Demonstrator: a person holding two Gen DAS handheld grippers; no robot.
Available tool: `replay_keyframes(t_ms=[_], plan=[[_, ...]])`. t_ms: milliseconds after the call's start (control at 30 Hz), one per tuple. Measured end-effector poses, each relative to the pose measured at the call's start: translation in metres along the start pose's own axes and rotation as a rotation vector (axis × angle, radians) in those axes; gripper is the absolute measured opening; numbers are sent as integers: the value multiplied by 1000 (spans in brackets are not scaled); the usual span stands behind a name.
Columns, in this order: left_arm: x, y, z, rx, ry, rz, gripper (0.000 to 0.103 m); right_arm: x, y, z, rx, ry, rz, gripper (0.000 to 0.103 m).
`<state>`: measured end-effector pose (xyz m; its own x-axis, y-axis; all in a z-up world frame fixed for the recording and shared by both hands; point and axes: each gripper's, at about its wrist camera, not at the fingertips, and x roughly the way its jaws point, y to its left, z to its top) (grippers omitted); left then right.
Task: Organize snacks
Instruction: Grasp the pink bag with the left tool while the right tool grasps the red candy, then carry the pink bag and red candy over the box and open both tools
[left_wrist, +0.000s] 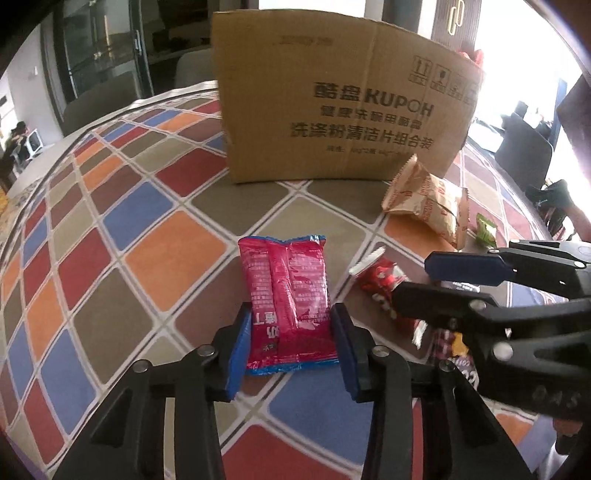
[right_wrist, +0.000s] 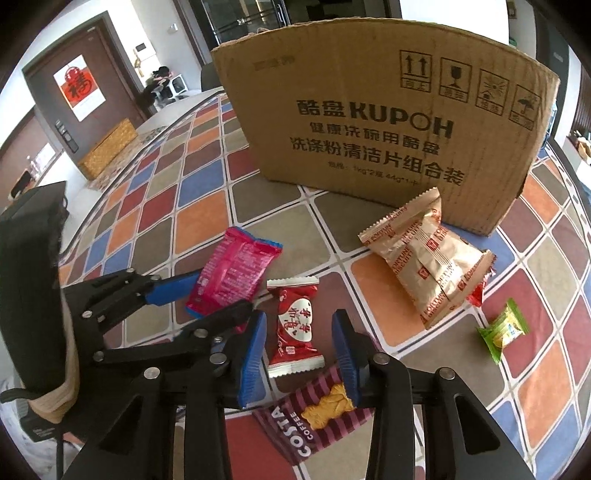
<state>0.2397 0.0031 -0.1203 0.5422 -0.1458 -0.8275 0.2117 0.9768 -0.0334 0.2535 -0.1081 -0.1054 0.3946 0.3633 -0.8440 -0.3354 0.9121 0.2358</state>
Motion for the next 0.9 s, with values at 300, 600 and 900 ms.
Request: replay_keyframes(t_ms=[300,600,900], plan=[[-20,13,-5,-51,-28,8,41,17,4,0,-23,40,-7,31],[-29,12,-4,-61,-54,8,41,21,3,1,-13,39,-14,23],[-49,7,6,-72,-113,-4,41,-7,-3,1,22,-25,0,23]])
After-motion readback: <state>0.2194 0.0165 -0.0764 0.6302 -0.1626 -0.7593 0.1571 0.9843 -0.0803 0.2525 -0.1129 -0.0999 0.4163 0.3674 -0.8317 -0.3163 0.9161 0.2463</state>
